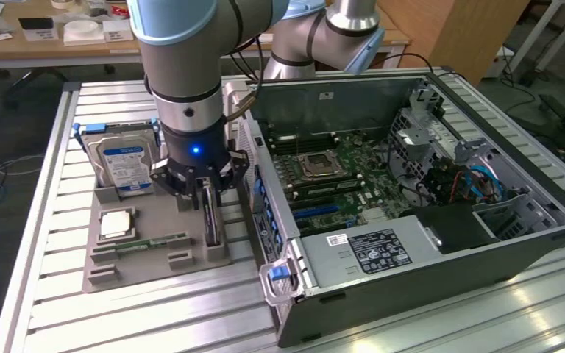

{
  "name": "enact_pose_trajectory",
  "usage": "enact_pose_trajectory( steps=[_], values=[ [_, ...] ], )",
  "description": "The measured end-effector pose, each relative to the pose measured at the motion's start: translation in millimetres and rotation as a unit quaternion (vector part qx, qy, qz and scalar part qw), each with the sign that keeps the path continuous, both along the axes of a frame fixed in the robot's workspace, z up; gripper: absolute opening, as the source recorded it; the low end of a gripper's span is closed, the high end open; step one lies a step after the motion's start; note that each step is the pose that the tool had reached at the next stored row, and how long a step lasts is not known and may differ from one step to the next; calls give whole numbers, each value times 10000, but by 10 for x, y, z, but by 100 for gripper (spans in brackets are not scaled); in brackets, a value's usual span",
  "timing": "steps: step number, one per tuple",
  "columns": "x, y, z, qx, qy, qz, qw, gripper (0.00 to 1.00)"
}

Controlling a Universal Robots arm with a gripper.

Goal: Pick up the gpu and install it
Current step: 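Pick up the gpu and move the gpu toward the slot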

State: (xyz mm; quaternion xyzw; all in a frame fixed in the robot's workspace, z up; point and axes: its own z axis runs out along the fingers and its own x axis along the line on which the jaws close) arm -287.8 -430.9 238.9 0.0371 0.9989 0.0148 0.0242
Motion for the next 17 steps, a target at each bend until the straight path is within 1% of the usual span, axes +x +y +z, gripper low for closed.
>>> enact_pose_trajectory(
  steps=[17],
  values=[
    [-2,0,-39,0,0,0,10000,42]
  ],
)
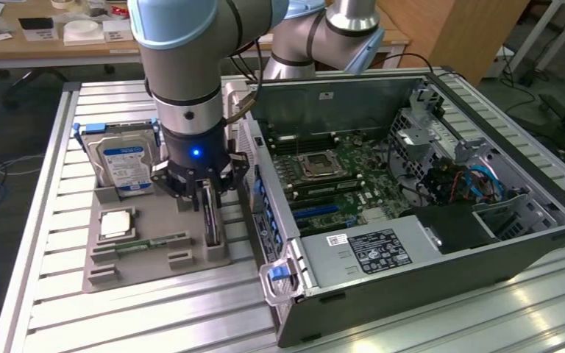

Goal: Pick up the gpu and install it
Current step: 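Pick up the gpu and move the gpu toward the slot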

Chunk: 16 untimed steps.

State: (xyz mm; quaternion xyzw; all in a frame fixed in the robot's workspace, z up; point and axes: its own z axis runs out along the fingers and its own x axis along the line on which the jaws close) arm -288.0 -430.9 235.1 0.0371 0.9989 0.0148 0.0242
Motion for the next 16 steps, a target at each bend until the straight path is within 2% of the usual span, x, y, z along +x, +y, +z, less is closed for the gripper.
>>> enact_pose_trajectory(
  steps=[16],
  values=[
    [3,8,-42,2,-1,0,10000,42]
  ],
)
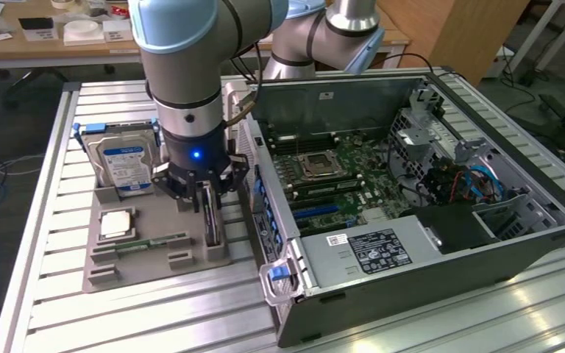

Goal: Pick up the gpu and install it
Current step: 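Pick up the gpu and move the gpu toward the slot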

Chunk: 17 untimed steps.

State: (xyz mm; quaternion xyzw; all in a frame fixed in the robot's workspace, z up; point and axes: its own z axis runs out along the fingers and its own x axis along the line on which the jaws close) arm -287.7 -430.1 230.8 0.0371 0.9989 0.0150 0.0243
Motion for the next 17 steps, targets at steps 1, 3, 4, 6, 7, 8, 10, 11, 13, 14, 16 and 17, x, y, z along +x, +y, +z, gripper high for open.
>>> enact_pose_trajectory(
  steps=[1,3,4,6,7,8,10,11,13,14,16,17],
  values=[
    [1,0,-1,0,1,0,10000,42],
    [10,1,-1,0,1,0,10000,42],
    [12,1,-3,0,1,-1,10000,42],
    [13,0,-4,-1,2,-1,10000,42],
    [13,0,-4,-1,2,0,10000,42],
    [14,0,-6,-1,1,0,10000,42],
    [14,1,-15,0,0,0,10000,42],
    [14,0,-15,0,1,0,10000,42],
    [14,0,-15,-1,1,0,10000,42],
    [14,0,-15,-1,1,0,10000,42],
    [14,0,-16,0,1,0,10000,42],
    [13,0,-16,0,1,0,10000,42]
  ],
)
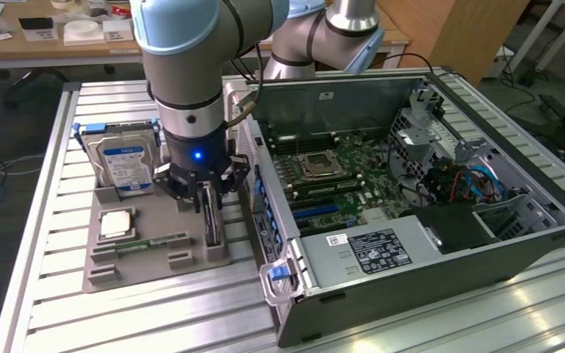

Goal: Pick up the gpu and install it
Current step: 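Pick up the gpu and move the gpu toward the slot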

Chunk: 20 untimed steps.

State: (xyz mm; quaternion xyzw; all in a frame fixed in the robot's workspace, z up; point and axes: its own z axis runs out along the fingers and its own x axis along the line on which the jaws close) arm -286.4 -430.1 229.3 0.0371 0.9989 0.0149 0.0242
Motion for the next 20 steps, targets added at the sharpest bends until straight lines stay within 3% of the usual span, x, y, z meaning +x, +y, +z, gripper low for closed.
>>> enact_pose_trajectory(
  steps=[6,8,9,14,17,20],
  values=[
    [0,0,0,0,0,0,10000,42],
    [0,0,0,0,0,0,10000,40],
    [0,0,0,0,0,0,10000,33],
    [0,0,0,0,0,0,10000,33],
    [0,0,0,0,0,0,10000,27],
    [0,0,0,0,0,0,10000,27]
  ],
)
